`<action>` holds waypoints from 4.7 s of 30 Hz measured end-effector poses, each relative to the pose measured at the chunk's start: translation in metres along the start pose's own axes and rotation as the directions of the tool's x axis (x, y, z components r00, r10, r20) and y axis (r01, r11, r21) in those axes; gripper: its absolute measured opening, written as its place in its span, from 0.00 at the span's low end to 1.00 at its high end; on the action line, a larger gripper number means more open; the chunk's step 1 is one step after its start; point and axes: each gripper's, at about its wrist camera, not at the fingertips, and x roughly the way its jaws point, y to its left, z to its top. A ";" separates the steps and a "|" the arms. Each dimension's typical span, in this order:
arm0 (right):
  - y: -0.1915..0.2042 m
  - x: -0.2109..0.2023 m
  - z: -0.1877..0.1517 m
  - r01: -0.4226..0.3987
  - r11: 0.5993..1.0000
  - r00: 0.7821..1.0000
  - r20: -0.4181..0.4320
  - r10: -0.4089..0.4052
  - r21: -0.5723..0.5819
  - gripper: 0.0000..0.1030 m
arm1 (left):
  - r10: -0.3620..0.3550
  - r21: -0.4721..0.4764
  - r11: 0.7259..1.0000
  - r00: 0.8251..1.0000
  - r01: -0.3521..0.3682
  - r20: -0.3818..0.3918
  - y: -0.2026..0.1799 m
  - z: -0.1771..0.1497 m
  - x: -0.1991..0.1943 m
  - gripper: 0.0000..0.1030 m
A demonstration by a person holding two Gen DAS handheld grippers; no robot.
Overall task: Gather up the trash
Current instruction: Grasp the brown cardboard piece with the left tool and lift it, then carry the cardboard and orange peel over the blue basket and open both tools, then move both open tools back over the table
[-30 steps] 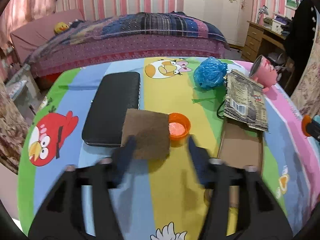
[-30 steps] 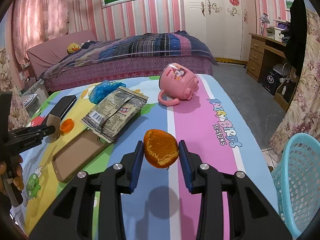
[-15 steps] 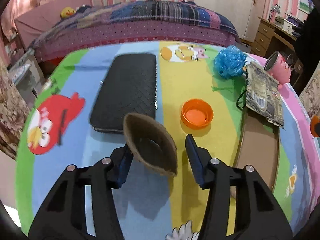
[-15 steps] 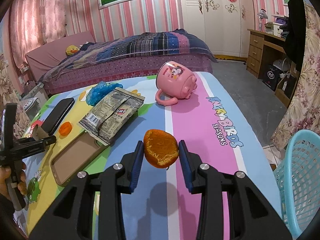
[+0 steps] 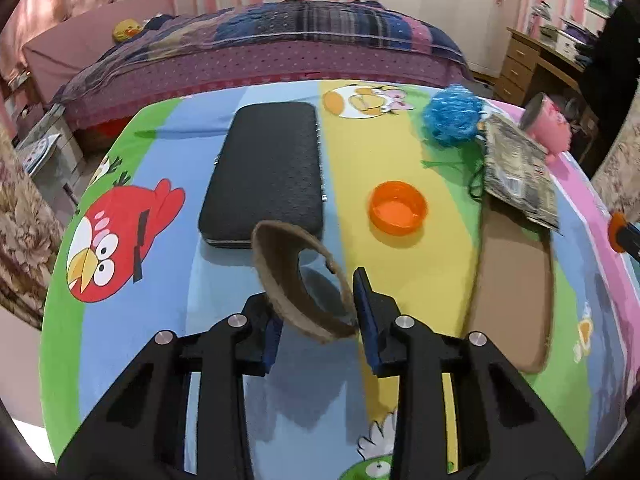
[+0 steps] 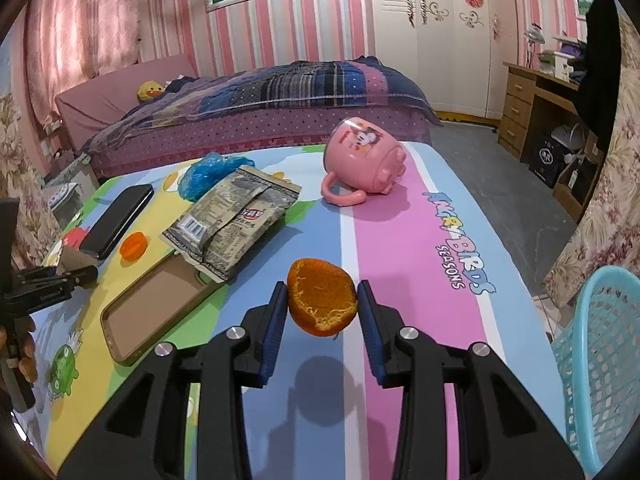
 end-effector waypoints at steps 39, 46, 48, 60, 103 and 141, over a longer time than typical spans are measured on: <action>-0.115 -0.123 0.015 0.189 0.972 0.955 0.206 -0.214 0.138 0.35 | -0.175 0.150 0.980 0.925 0.130 0.339 -0.163 0.035 -0.115 0.29; -0.171 -0.146 -0.009 0.280 0.946 0.936 0.175 -0.307 0.162 0.35 | -0.244 0.209 0.960 0.919 0.185 0.309 -0.213 0.024 -0.110 0.29; -0.184 -0.150 -0.015 0.298 0.940 0.932 0.162 -0.324 0.167 0.35 | -0.255 0.223 0.956 0.920 0.193 0.297 -0.224 0.020 -0.106 0.29; -0.237 -0.162 -0.053 0.379 0.902 0.906 0.117 -0.408 0.208 0.35 | -0.374 0.340 0.894 0.904 0.293 0.205 -0.312 -0.001 -0.088 0.29; -0.296 -0.157 -0.101 0.451 0.831 0.865 0.069 -0.497 0.325 0.35 | -0.475 0.454 0.811 0.869 0.370 0.141 -0.450 -0.014 -0.050 0.88; -0.104 -0.123 -0.004 0.264 0.958 0.938 0.204 -0.281 0.110 0.95 | -0.003 0.056 0.998 0.957 -0.014 0.291 -0.128 0.040 -0.086 0.95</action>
